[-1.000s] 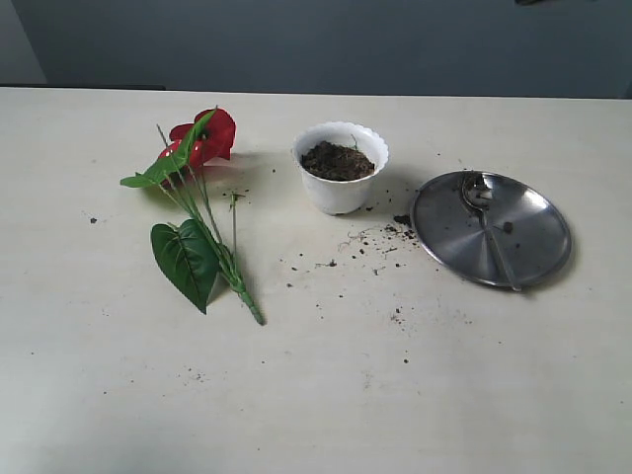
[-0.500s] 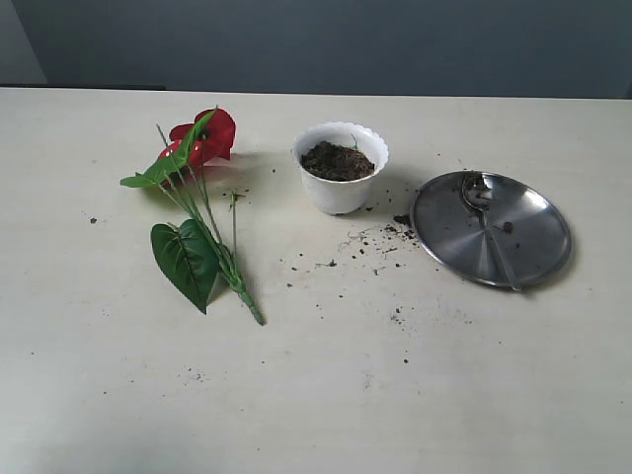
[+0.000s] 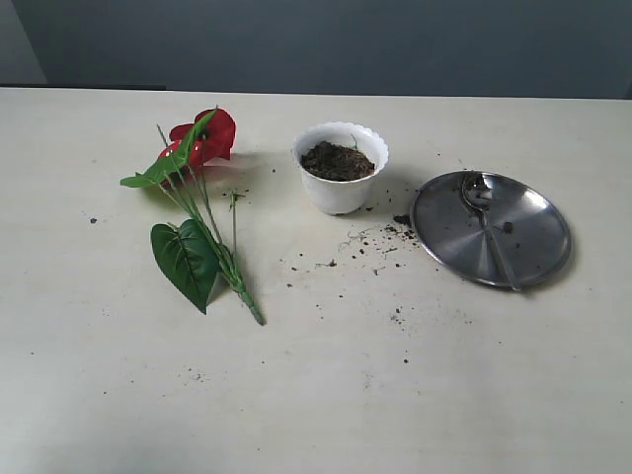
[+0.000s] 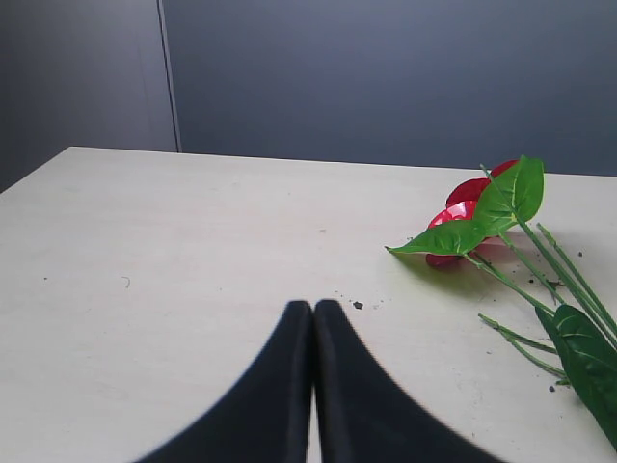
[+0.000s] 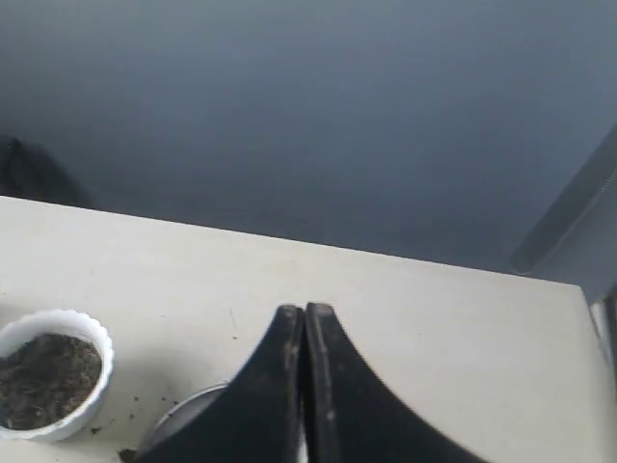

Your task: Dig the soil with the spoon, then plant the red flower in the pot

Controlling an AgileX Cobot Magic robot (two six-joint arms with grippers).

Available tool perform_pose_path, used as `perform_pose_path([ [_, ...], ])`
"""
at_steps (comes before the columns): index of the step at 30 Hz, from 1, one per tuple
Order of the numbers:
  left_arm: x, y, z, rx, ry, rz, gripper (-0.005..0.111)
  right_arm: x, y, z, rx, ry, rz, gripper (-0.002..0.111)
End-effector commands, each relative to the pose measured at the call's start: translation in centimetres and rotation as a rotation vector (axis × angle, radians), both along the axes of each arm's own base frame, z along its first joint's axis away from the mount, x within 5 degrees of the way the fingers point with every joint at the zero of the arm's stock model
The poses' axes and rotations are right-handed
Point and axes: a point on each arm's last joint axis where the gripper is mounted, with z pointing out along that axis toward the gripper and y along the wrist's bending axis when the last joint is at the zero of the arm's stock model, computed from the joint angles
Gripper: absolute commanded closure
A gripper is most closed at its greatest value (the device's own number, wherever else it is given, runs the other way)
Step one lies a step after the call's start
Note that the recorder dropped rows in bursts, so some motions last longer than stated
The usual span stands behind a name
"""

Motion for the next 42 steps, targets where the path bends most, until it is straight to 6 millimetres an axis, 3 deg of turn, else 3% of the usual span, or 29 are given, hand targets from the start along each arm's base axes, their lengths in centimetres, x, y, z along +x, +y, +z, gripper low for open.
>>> perform_pose_path([
  [1,0.0,0.0,0.0,-0.004,-0.009,0.001,0.106,-2.6,-1.6,1.3,-0.062,-0.013,-0.045,0.109],
  [6,0.0,0.0,0.0,-0.004,-0.009,0.001,0.106,-5.5,-4.3,2.5,-0.011,-0.017,-0.142,0.109],
  [9,0.0,0.0,0.0,-0.004,-0.009,0.001,0.106,-8.3,-6.7,3.2,0.007,-0.097,-0.251,0.109],
  [15,0.0,0.0,0.0,-0.004,-0.009,0.001,0.106,-11.7,-7.9,0.6,-0.024,-0.295,-0.297,0.109],
  [17,0.0,0.0,0.0,-0.004,-0.009,0.001,0.106,-13.3,-7.7,-2.3,-0.021,-0.349,-0.274,0.109],
  [23,0.0,0.0,0.0,-0.004,-0.009,0.001,0.106,-15.8,-7.1,-11.7,0.050,-0.401,-0.219,0.109],
  [26,0.0,0.0,0.0,-0.004,-0.009,0.001,0.106,-17.1,-7.0,-13.9,0.055,-0.449,-0.211,0.109],
  [32,0.0,0.0,0.0,-0.004,-0.009,0.001,0.106,-18.8,-7.1,-16.2,0.068,-0.421,-0.221,0.109],
  [42,0.0,0.0,0.0,-0.004,-0.009,0.001,0.106,-18.3,-6.8,-18.5,0.158,-0.359,-0.219,0.109],
])
